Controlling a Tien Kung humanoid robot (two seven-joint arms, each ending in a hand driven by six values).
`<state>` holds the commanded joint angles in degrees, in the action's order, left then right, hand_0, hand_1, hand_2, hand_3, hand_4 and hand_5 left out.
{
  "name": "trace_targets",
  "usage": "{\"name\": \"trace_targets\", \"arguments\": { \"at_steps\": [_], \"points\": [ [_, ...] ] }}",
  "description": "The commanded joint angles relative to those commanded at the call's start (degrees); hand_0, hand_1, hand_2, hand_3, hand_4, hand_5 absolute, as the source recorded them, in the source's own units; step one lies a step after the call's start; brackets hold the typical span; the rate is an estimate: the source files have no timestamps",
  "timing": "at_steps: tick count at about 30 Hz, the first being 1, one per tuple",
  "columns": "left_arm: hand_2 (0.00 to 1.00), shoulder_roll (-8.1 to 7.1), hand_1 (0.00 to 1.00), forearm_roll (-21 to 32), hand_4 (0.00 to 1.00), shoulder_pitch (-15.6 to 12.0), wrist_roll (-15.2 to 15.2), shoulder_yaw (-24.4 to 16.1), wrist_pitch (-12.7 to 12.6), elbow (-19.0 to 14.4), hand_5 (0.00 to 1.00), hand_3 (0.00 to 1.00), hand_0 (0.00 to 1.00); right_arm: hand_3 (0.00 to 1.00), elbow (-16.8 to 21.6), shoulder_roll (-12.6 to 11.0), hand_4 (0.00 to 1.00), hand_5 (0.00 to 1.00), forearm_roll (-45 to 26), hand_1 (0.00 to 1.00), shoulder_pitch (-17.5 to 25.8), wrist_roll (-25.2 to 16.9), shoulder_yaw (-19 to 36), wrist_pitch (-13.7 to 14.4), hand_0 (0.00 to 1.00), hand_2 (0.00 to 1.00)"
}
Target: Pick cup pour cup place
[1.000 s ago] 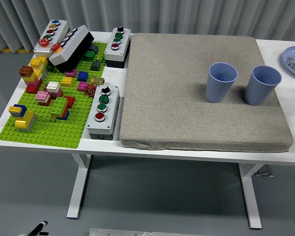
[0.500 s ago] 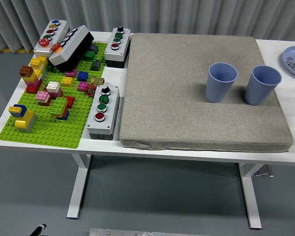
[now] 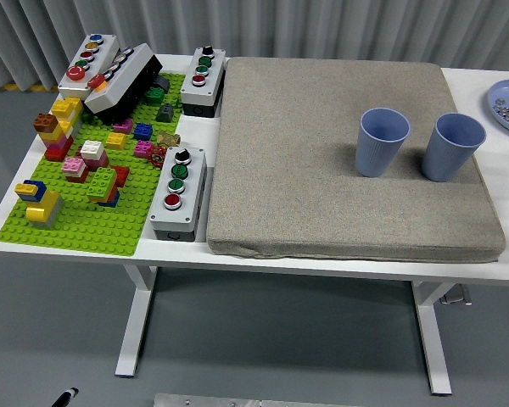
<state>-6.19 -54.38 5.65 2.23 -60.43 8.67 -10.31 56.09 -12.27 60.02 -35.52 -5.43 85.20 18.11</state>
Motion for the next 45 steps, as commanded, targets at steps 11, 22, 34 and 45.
{"name": "trace_targets", "arguments": {
  "at_steps": [11, 22, 34, 45],
  "points": [
    [0.928, 0.3, 0.846, -2.0, 0.65, 0.1, 0.4, -1.4, -0.2, 0.0, 0.995, 0.801, 0.871, 0.849, 0.1, -0.1, 0.784, 0.998, -0.1, 0.806, -0.3, -0.1, 0.0, 0.1, 0.874, 0.846],
    [0.925, 0.32, 0.848, -2.1, 0.65, -0.5, 0.4, -2.2, -0.3, 0.0, 0.998, 0.803, 0.875, 0.849, -0.2, 0.8, 0.783, 0.998, -0.2, 0.806, -0.8, 0.0, -2.2, 0.1, 0.874, 0.846],
    [0.924, 0.33, 0.846, -2.0, 0.654, -0.5, 0.7, -2.0, -0.2, 0.0, 0.998, 0.81, 0.876, 0.845, -0.1, 0.7, 0.784, 0.998, -0.2, 0.805, -1.0, 0.1, -2.1, 0.1, 0.876, 0.846],
    [0.923, 0.33, 0.846, -2.0, 0.654, -0.5, 0.7, -2.0, -0.3, 0.0, 0.998, 0.81, 0.876, 0.846, 0.0, 0.8, 0.787, 0.998, -0.2, 0.806, -0.9, 0.1, -2.4, 0.1, 0.876, 0.846]
  ]
}}
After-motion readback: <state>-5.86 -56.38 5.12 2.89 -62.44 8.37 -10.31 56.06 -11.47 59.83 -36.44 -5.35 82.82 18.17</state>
